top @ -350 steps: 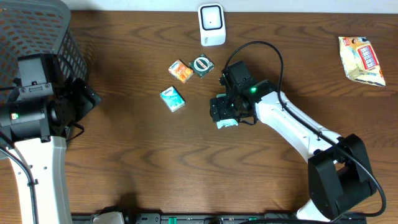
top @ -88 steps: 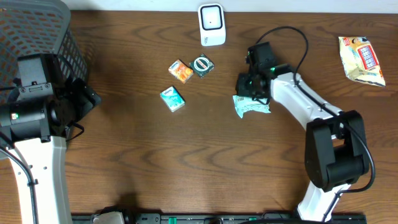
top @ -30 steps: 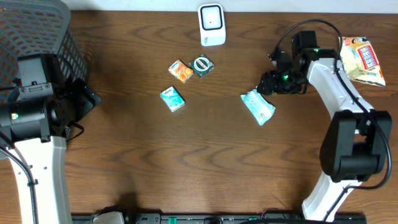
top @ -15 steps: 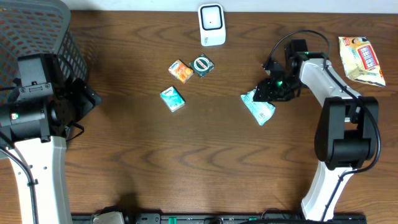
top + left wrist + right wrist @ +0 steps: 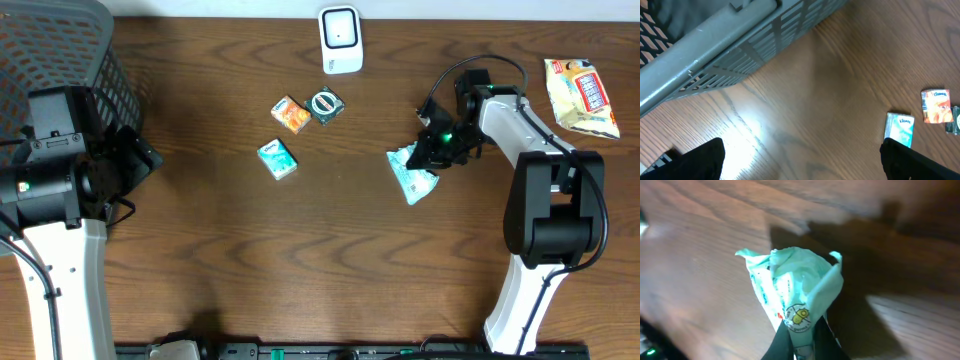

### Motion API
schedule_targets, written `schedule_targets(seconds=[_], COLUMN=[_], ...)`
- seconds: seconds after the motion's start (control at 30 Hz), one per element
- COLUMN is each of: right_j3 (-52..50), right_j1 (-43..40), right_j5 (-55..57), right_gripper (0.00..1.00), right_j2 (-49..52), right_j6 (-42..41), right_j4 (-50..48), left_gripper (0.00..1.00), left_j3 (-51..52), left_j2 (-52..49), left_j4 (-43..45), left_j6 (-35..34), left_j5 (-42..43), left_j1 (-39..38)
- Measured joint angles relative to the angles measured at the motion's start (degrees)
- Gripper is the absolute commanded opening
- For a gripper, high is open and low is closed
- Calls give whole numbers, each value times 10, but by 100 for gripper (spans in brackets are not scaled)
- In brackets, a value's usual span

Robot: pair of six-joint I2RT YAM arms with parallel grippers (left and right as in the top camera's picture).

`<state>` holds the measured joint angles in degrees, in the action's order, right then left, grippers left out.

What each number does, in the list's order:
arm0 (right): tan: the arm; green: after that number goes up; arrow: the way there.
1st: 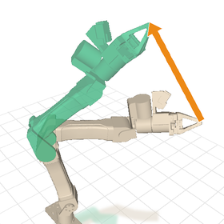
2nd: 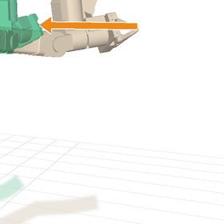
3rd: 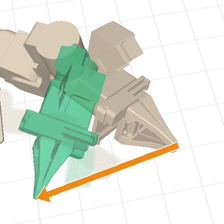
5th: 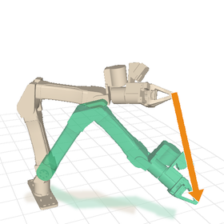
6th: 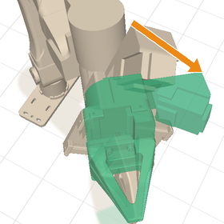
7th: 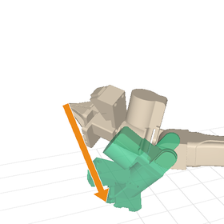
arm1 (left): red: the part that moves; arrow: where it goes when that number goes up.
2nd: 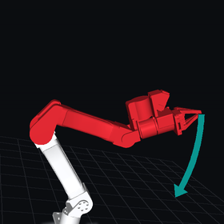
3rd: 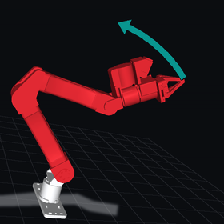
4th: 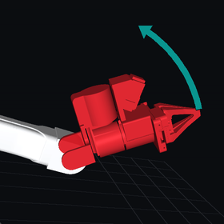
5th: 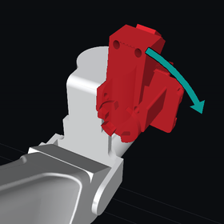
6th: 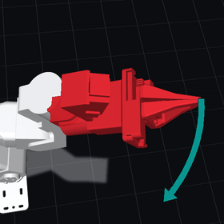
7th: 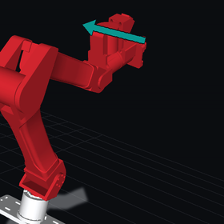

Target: Scan the item barcode

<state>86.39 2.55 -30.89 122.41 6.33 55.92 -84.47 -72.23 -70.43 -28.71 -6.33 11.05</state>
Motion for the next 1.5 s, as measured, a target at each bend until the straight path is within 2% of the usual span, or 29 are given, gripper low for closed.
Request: schedule_targets(seconds=[0.4,0.67,0.93,1.1,1.23,1.5], right_j3=[-3,-3,-3,-3,-3,-3], right_j1=[6,7,42,88,127,143], right_j5=[-159,-291,-310,-249,-217,-168], right_gripper=[1,1,1,1,1,2], right_j2=[-17,-105,-213,-268,-280,-280], right_j6=[0,0,-10,-85,-177,-353], right_j4=[2,-15,-57,-108,-142,-146], left_gripper=[98,98,97,98,98,98], left_j3=[0,0,0,0,0,0], left_j2=[0,0,0,0,0,0], left_j4=[0,0,0,0,0,0], left_j6=[0,0,0,0,0,0], left_j5=[0,0,0,0,0,0], left_j1=[0,0,0,0,0,0])
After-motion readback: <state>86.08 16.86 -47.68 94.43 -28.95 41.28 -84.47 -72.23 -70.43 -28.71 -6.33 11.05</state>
